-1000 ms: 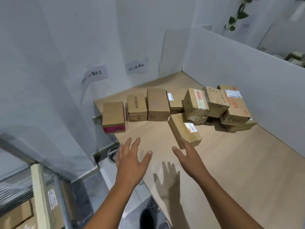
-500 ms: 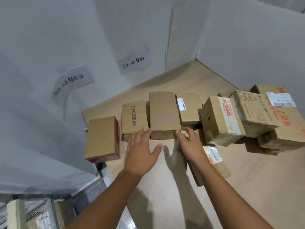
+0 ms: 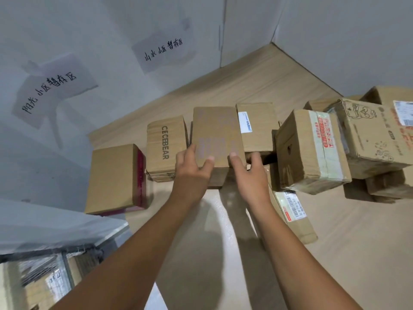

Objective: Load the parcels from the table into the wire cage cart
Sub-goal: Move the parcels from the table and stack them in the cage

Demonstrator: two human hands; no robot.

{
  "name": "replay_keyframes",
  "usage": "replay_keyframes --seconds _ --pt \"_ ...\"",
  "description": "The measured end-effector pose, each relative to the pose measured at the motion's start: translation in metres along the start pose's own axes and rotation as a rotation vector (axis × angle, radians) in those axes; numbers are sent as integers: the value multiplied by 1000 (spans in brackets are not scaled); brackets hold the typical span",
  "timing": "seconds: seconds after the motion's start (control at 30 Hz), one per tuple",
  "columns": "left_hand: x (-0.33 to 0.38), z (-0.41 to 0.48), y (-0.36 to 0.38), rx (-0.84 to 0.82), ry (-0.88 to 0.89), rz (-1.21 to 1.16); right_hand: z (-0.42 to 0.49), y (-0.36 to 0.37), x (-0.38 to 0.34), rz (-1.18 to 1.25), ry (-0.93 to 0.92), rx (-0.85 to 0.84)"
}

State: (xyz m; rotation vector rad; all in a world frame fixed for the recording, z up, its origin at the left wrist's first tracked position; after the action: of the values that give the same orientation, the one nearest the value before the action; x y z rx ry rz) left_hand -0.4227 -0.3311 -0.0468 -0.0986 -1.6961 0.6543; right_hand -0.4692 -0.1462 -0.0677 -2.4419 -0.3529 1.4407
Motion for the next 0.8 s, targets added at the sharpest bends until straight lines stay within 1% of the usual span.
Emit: replay_keyframes --seconds 0.07,0.13,0.23,0.3,0.4,0.57,0.7,0.8 --pt "2 -13 -11 105 -22 -99 -19 -5 -4 72 -29 -38" --pt "1 -34 -20 173 -47 -202 -43 -12 -5 115 -50 -54" --pt "8 -72 -37 200 -39 -320 -88 -24 -2 243 -74 -71" --pt "16 -104 -54 212 0 -325 -123 -23 2 293 -108 -133" --pt "6 -168 -91 287 -6 -346 -175 -4 10 191 -149 -244" --pt "-51 -304 -159 459 -71 -538 -277 64 36 49 -169 -546" --pt "-90 -446 -199 664 -125 -551 -380 121 75 -69 -204 -771" --pt "-127 -563 -212 879 -223 -571 -470 160 123 -222 -254 -971"
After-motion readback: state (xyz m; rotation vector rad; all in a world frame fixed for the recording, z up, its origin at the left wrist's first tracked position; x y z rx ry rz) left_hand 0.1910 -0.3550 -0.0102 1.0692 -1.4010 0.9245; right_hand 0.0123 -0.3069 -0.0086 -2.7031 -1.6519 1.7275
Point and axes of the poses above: each hand's wrist, its own z-axis towards the middle knuckle, its own y-axis out of the palm, x = y × z, the point moved 9 cm from there along z, towards the middle knuckle, and after that the axes turned 11 degrees about y, right-handed, at the moved point
